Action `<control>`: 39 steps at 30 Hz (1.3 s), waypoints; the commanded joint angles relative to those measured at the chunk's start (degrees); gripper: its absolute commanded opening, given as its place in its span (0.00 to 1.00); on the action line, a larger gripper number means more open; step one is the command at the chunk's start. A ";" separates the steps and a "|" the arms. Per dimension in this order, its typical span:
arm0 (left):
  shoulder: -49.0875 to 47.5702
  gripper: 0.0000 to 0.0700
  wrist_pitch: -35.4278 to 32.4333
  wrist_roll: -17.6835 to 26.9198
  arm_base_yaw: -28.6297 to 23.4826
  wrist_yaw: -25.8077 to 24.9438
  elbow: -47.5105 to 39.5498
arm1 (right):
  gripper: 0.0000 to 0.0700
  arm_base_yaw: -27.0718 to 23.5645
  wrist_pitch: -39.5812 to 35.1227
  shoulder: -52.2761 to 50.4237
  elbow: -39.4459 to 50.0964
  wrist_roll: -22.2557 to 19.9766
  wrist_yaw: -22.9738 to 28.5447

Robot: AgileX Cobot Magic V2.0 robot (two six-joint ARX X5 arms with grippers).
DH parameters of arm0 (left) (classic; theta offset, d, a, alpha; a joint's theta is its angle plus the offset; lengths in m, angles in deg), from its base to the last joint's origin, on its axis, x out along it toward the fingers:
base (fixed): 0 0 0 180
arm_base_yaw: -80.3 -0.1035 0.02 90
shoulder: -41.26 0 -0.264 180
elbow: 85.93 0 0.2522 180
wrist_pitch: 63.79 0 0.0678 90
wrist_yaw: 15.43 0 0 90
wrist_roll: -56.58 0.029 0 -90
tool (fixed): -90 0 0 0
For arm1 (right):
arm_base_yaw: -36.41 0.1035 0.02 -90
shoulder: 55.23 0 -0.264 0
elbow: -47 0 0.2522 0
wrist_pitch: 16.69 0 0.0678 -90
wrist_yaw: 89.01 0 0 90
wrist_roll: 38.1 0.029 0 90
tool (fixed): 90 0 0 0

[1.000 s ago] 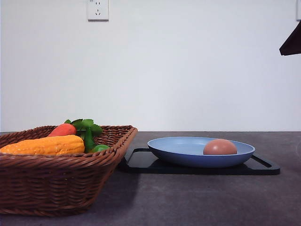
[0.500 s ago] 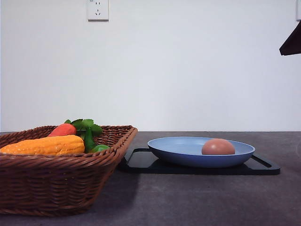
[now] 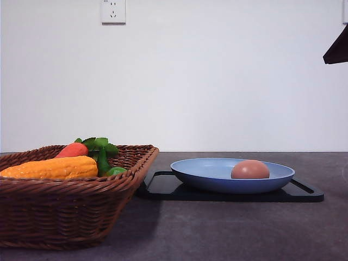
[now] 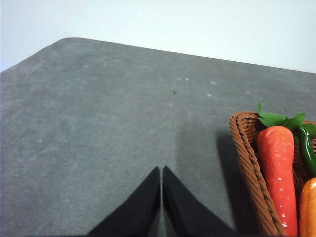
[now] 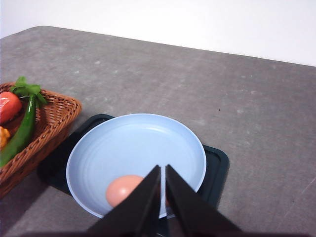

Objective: Transfer egg from basket to plate and serve

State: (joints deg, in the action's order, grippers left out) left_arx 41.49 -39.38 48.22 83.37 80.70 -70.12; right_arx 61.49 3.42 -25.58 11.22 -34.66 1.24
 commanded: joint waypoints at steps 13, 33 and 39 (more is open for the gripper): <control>-0.07 0.00 0.35 -0.28 -0.07 0.09 -0.94 | 0.00 -7.51 -0.31 -16.67 5.49 -8.19 5.55; -0.07 0.00 0.35 -0.28 -0.07 0.07 -0.94 | 0.00 -21.46 3.22 -29.07 21.05 3.63 -6.00; -0.07 0.00 0.35 -0.29 -0.07 0.07 -0.94 | 0.00 -21.46 2.67 -29.07 20.98 3.63 -5.57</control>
State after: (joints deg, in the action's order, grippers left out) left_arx 41.49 -39.38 48.20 83.37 80.70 -70.12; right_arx 40.09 6.72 -54.50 32.11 -31.81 -4.60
